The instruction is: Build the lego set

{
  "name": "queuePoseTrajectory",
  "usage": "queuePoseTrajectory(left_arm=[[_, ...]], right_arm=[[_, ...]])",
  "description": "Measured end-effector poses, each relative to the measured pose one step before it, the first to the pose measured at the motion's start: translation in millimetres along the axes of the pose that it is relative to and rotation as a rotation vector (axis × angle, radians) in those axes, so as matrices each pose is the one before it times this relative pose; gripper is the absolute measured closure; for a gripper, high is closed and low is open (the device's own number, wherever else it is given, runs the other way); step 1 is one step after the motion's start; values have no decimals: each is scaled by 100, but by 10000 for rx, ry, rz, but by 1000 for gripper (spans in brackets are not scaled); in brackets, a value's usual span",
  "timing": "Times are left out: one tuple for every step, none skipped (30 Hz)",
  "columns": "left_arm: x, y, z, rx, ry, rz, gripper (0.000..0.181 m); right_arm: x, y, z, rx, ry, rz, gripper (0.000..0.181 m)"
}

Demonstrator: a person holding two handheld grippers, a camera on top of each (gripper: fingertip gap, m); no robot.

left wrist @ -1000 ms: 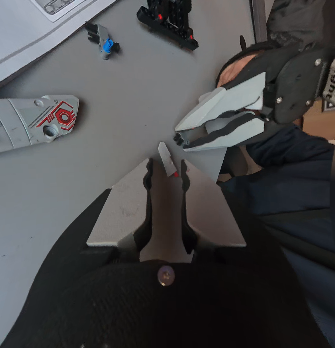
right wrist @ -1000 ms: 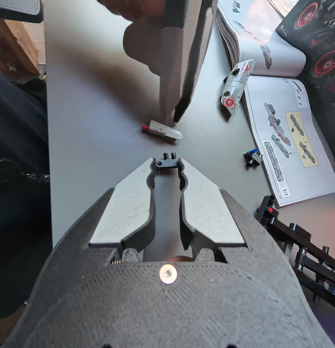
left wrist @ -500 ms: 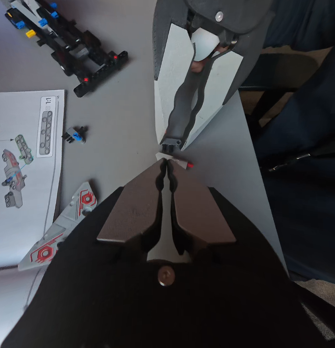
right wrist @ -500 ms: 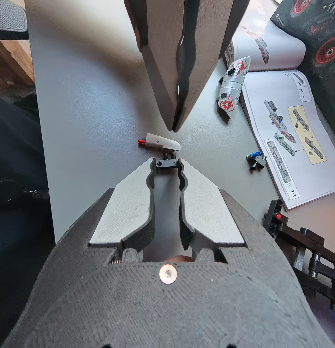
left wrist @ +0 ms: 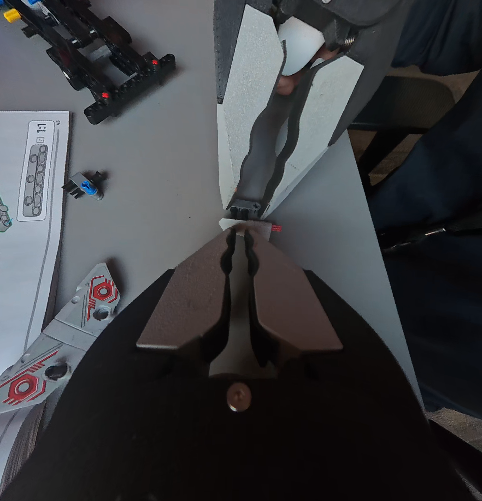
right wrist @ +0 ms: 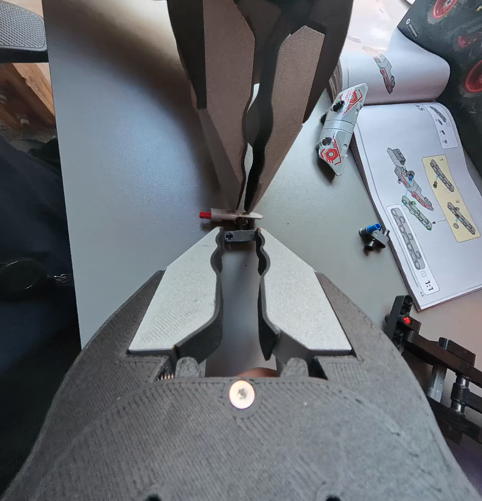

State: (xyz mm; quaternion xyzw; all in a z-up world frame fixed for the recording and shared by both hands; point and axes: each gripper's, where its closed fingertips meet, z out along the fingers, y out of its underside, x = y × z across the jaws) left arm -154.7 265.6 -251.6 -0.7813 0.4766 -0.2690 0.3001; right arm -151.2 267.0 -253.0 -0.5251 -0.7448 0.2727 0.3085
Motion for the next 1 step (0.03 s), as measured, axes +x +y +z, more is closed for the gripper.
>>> queuePoseTrajectory(left_arm=[[-43, -7, 15, 22, -102, 49, 179]], right_arm=[[1, -11, 6, -8, -5, -77, 161]])
